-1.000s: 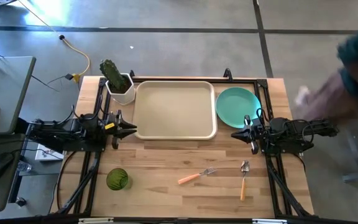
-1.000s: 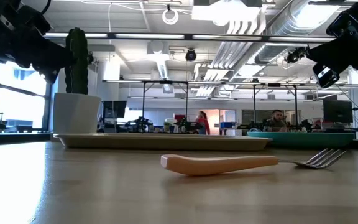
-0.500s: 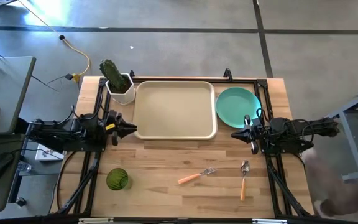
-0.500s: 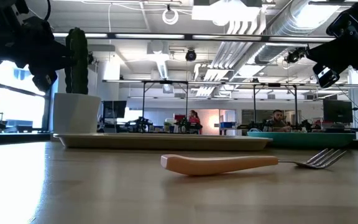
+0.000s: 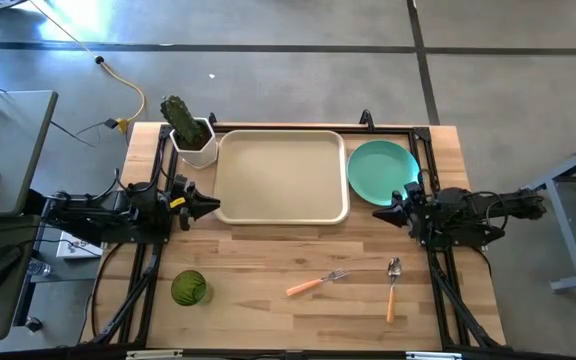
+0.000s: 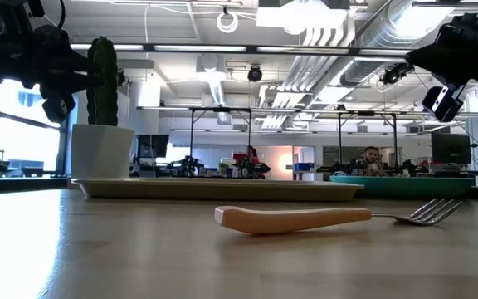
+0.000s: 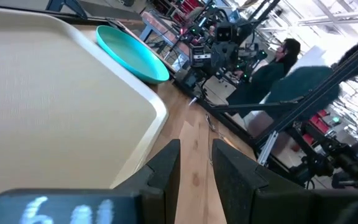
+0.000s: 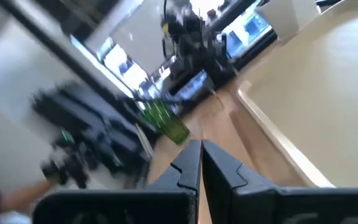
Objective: Pick and place plate/cup/fork/spoon on tray
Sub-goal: Put the orange spoon on the white serving tray
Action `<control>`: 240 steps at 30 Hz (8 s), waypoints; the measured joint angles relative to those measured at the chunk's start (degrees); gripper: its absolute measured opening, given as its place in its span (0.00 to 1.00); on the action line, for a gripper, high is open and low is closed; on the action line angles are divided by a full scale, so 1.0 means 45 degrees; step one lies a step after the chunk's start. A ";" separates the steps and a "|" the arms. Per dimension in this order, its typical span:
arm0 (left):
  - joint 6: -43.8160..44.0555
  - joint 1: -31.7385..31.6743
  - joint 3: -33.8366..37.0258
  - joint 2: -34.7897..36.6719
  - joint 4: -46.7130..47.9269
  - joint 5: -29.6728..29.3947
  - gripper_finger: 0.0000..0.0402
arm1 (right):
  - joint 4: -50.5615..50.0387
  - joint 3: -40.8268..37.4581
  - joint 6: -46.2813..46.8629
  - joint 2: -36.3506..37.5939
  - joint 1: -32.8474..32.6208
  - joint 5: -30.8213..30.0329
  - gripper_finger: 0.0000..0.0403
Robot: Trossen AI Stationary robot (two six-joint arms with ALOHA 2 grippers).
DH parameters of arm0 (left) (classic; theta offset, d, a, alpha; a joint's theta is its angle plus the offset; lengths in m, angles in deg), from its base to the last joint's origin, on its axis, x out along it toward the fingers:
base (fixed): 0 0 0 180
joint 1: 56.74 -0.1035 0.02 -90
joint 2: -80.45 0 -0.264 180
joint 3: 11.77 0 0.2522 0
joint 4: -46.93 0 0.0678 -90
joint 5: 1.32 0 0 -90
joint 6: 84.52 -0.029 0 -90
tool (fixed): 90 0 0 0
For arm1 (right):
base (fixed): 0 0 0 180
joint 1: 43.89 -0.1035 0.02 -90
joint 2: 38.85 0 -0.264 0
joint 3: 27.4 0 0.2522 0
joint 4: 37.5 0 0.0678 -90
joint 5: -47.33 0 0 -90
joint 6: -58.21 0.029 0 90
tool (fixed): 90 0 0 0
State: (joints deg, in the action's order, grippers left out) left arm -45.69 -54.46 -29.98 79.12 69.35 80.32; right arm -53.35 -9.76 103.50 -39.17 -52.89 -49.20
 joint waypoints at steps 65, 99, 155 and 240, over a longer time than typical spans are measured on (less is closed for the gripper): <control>-0.1331 0.0002 0.0002 0.0000 -0.1504 -0.1328 0.21 | -1.5100 1.2526 1.6192 -1.6286 -0.5547 0.4195 0.02; -0.1103 0.0002 0.0000 0.0000 -0.1514 -0.1665 0.21 | -1.2066 1.2502 1.7935 -2.0516 -0.8131 0.4188 0.36; -0.1010 0.0000 0.0001 -0.0001 -0.1528 -0.1661 0.21 | -0.9772 1.1628 1.9169 -2.2858 -0.8820 0.3350 0.09; -0.1452 0.0005 0.0000 0.0000 -0.1514 -0.1953 0.21 | -1.0645 1.3056 1.8484 -2.1264 -0.6716 -0.1722 0.07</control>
State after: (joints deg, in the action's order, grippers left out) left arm -52.23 -54.44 -29.98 79.12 62.54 71.53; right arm -101.25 48.99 186.68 -134.86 -83.11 -56.95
